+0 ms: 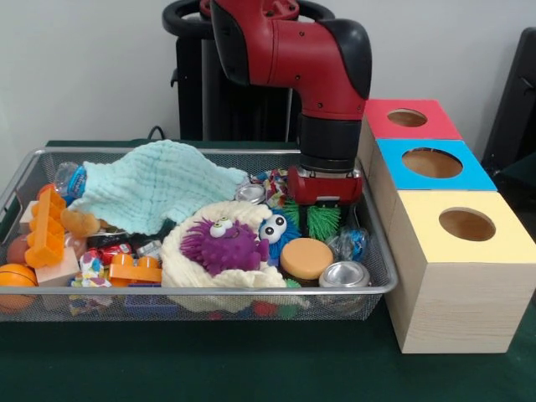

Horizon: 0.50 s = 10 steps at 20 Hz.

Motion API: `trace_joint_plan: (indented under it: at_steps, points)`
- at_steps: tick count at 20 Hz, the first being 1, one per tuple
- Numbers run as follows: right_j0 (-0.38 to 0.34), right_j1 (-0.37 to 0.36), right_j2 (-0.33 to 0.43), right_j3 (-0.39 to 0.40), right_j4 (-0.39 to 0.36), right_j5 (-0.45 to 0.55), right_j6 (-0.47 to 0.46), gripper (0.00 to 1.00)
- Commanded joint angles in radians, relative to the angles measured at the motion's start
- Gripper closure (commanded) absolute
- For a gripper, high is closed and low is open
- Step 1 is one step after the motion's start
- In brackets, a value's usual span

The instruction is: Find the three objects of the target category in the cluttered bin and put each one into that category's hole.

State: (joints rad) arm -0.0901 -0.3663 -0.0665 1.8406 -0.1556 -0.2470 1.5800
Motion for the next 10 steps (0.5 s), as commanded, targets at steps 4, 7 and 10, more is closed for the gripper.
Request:
trace_joint_plan:
  at_steps: [4,7,10]
  points:
    - [-0.058,0.057,0.054,-0.050,-0.002,0.019,0.162,0.00]
    - [-0.074,0.029,0.073,-0.038,-0.006,0.060,0.155,0.00]
    - [-0.095,-0.133,0.107,0.046,0.001,0.196,0.143,0.00]
